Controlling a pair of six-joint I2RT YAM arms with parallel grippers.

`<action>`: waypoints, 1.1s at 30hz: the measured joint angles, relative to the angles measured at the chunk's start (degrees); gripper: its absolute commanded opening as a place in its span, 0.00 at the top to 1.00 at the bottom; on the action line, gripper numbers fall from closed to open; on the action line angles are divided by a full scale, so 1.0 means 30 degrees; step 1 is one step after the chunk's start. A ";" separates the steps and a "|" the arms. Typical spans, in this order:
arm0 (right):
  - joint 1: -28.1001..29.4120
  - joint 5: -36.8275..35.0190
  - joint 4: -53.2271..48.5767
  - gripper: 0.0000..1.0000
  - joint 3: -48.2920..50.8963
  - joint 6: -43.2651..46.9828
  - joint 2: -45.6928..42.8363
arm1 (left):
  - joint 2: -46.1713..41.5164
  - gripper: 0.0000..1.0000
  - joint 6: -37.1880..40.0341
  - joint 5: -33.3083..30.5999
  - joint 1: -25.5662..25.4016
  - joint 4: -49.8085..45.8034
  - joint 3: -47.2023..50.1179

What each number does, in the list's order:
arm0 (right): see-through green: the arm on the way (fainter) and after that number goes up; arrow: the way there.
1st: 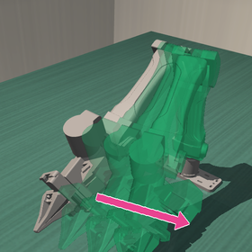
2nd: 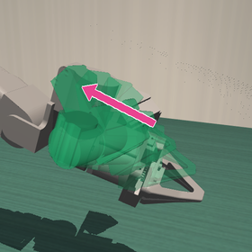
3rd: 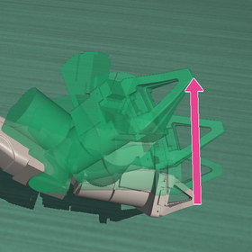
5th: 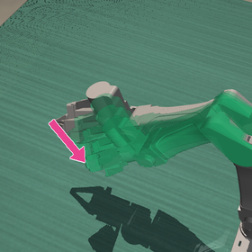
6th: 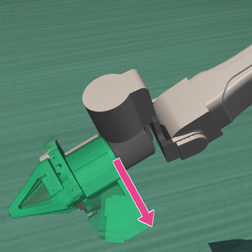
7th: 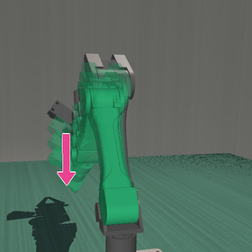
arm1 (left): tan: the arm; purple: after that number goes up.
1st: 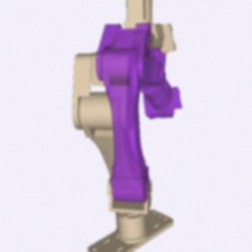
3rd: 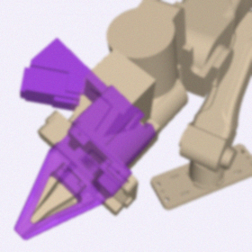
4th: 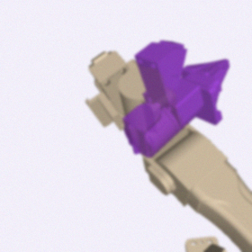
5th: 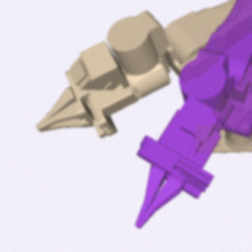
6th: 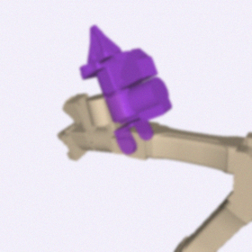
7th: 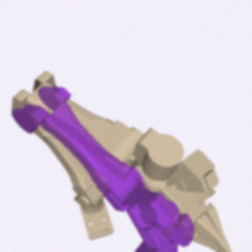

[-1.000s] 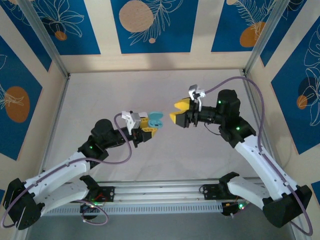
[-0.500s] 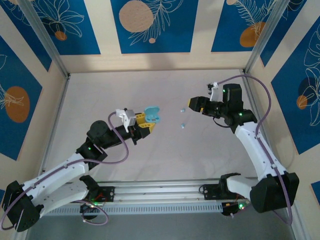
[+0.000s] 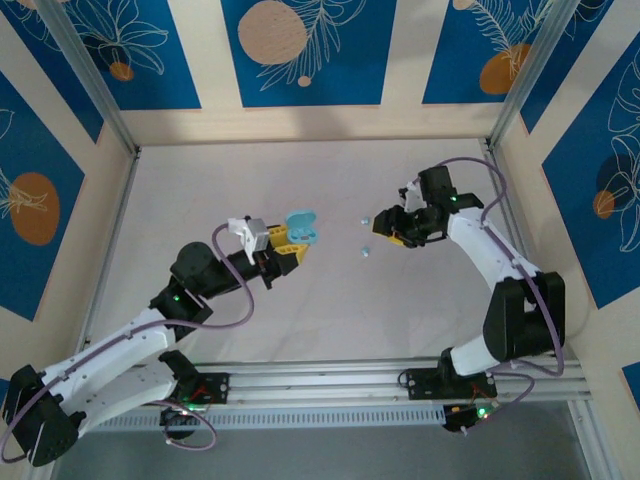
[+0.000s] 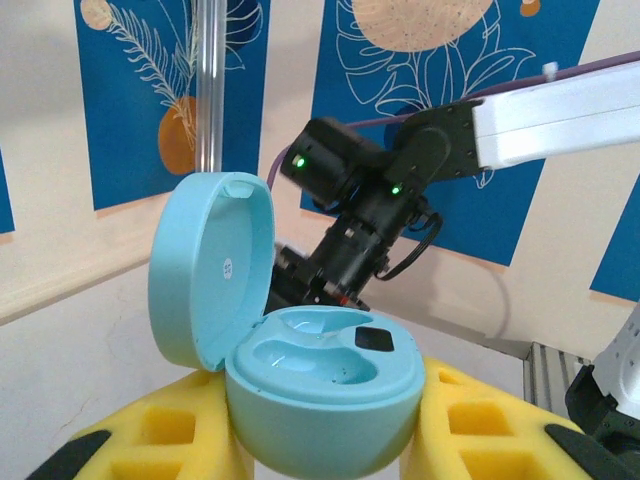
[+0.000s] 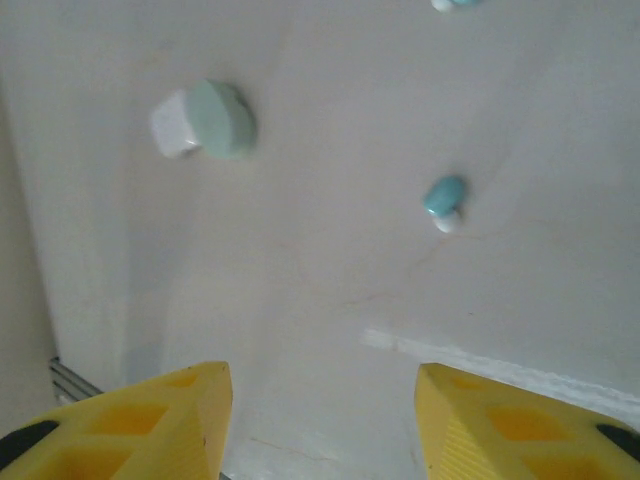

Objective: Insert the wireless bluetooth earbuds into the charging case

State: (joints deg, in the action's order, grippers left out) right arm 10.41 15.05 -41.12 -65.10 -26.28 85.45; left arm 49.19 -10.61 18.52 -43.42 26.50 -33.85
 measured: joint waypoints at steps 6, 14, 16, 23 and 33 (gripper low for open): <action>0.1129 -0.1508 -0.1137 0.51 -0.1064 0.0940 0.2594 | -0.0357 0.78 0.0007 -0.0350 0.0000 -0.0525 0.0000; 0.2550 -0.4138 -0.2040 0.52 -0.3847 0.1559 0.6404 | -0.0554 0.78 0.0015 -0.0495 0.0000 -0.0947 0.0000; 0.2652 -0.4575 -0.2127 0.53 -0.4350 0.1632 0.7147 | -0.0736 0.78 0.0015 -0.0583 0.0000 -0.1122 0.0000; 0.2652 -0.5304 -0.2244 0.63 -0.5311 0.1246 0.8969 | -0.1224 0.78 0.0022 -0.0809 0.0000 -0.1566 0.0000; 0.2674 -0.5246 -0.2157 0.67 -0.5435 0.0641 0.9719 | -0.1253 0.77 0.0022 -0.1071 0.0000 -0.1712 0.0000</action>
State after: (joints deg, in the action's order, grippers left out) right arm 18.44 -0.69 -47.59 -81.41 -24.36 114.61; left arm 45.43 -10.55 15.31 -43.42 21.37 -33.85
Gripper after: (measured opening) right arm 0.350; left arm 0.327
